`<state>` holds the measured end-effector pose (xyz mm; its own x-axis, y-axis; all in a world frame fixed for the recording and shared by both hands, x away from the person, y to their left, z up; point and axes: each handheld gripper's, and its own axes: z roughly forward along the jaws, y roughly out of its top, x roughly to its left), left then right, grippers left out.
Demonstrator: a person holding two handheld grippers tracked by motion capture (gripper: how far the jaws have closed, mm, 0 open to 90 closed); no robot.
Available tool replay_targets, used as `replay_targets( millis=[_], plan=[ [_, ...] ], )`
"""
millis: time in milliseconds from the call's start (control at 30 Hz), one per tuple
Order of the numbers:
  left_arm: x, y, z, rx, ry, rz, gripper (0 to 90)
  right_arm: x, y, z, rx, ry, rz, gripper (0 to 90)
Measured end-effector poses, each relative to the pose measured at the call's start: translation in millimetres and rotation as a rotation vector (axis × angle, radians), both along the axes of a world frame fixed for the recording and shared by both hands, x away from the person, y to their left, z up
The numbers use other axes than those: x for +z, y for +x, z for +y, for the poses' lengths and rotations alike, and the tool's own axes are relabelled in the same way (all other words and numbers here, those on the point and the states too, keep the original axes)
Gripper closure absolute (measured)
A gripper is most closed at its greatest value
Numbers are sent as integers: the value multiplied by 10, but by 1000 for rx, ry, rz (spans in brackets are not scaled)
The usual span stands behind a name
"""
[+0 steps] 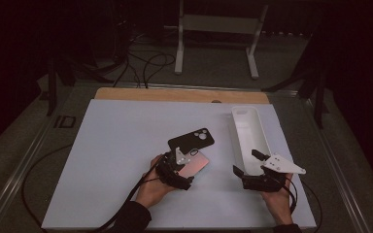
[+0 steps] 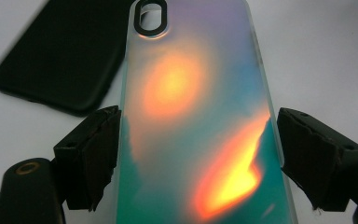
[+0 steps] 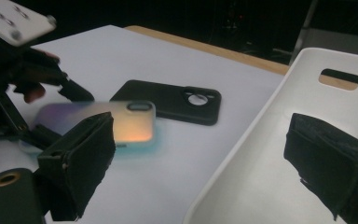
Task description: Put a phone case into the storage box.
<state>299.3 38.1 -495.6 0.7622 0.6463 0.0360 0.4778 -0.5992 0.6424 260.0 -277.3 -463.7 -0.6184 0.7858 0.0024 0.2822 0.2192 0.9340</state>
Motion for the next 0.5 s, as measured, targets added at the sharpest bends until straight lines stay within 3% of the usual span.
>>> replay_targets(
  millis=[133,500],
  plan=[
    [96,-8,99,9,-27,-23,165,41,24,14,8,5,19,84],
    [282,2,312,11,-65,-102,165,184,111,121,30,-28,-12,83]
  ],
)
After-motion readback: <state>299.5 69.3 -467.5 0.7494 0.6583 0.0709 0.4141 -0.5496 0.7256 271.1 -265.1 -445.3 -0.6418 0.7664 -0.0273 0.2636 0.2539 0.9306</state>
